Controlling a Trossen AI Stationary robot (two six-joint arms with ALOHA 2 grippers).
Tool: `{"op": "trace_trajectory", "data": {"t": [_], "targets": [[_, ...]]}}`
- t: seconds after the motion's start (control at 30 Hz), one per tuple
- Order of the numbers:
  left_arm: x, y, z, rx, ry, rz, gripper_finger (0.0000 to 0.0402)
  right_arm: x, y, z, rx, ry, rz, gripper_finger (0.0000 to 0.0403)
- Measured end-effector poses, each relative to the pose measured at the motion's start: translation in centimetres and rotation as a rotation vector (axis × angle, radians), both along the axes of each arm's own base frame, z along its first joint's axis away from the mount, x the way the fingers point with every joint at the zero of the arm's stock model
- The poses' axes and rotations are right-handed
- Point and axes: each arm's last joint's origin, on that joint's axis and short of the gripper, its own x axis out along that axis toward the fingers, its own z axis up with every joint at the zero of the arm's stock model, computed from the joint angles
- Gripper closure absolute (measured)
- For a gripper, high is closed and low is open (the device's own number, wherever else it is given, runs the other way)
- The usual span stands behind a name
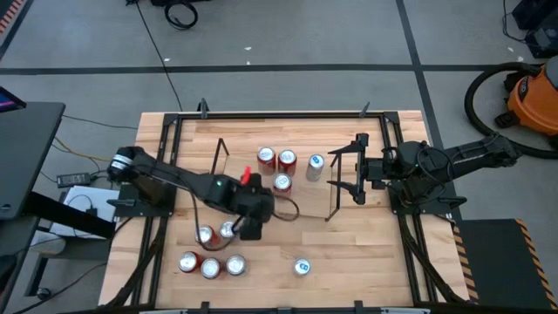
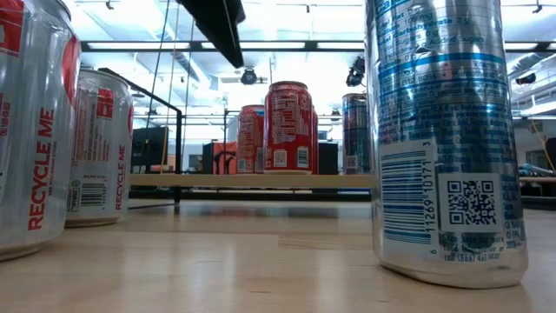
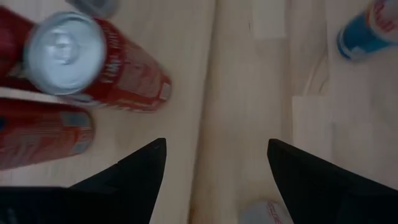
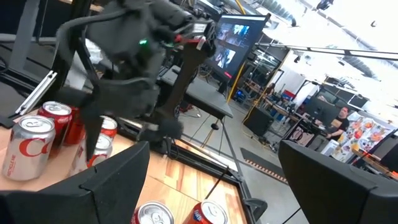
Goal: Place canned beverage on shelf
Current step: Adjust the red-white soda can on the shelf
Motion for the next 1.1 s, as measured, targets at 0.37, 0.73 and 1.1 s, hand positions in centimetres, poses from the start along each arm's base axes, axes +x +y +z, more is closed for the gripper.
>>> {"op": "trace_trajectory", "data": {"t": [0.37, 0.73, 1.1], "targets": [[-1.7, 2.0, 2.0, -0.099, -0.09, 0.178, 0.0112, 0.0, 0.0, 0.0, 0.0, 0.004, 0.0, 0.0034], [-1.4, 1.1, 5.4, -0.352, -0.162, 0.169, 0.0111, 0.0, 0.0, -0.2, -0.007, 0.024, 0.0, 0.0034], [-3.4, -3.2, 5.9, -0.631, -0.012, 0.307, 0.0111, 0.0, 0.0, -0.5, -0.035, 0.052, -0.016, 0.0034]]}}
